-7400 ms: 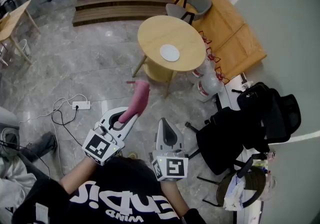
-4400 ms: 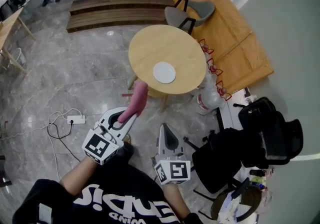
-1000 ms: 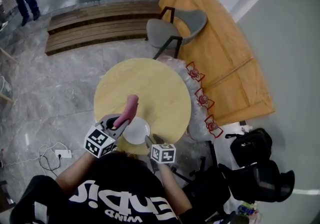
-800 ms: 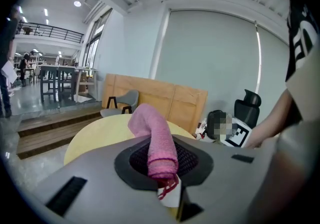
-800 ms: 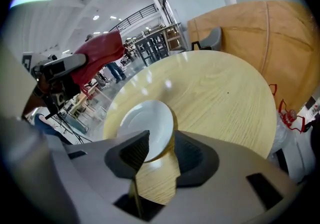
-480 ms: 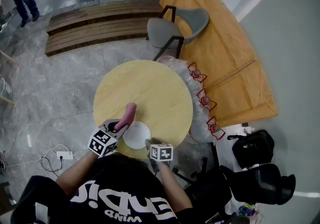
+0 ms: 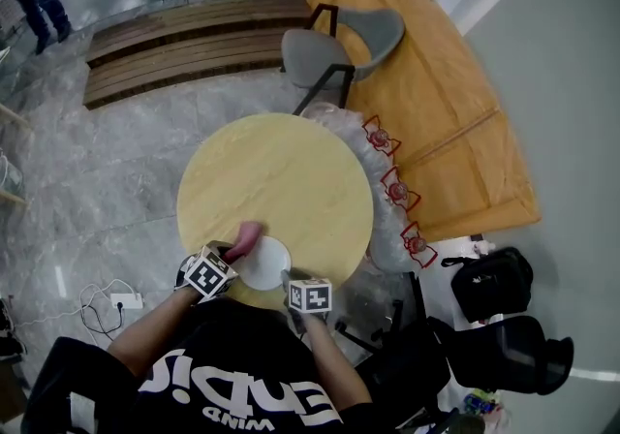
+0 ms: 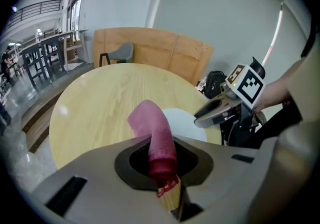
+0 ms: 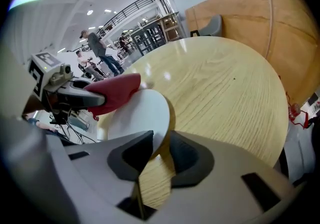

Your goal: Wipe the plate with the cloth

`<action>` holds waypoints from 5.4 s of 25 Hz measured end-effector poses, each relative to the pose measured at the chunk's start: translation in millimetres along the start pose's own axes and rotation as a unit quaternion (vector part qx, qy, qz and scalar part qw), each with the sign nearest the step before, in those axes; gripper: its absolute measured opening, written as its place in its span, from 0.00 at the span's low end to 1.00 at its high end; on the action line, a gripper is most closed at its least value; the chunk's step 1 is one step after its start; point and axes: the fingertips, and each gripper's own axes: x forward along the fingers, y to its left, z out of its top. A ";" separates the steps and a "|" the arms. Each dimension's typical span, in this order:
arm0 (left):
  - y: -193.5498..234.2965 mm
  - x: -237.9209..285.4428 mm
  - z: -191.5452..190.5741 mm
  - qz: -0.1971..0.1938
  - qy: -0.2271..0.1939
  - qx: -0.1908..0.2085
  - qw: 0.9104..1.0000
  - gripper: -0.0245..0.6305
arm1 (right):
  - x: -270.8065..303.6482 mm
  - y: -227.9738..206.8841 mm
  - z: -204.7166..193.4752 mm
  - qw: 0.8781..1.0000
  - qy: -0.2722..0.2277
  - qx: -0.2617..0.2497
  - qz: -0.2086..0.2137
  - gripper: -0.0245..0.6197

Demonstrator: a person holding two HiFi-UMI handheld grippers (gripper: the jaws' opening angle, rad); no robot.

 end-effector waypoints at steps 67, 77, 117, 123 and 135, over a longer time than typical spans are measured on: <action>-110.6 35.8 -15.7 -0.180 0.073 0.063 0.979 0.12 | -0.6 -4.8 1.5 0.999 -0.014 0.029 0.001 0.20; -101.9 20.7 -27.4 -0.173 0.083 0.054 0.980 0.12 | -0.3 -4.4 1.7 0.999 -0.017 0.030 0.001 0.20; -11.2 7.5 -0.4 -0.101 0.015 -0.067 0.993 0.12 | -1.5 -3.3 1.7 0.999 -0.021 0.024 0.007 0.20; -34.5 27.5 9.3 -0.122 0.023 -0.059 0.990 0.12 | -1.5 -2.3 2.0 0.999 -0.020 0.025 0.005 0.20; -97.6 49.3 7.0 -0.177 0.050 -0.005 0.983 0.12 | -0.5 -5.4 2.3 0.999 -0.023 0.034 0.004 0.20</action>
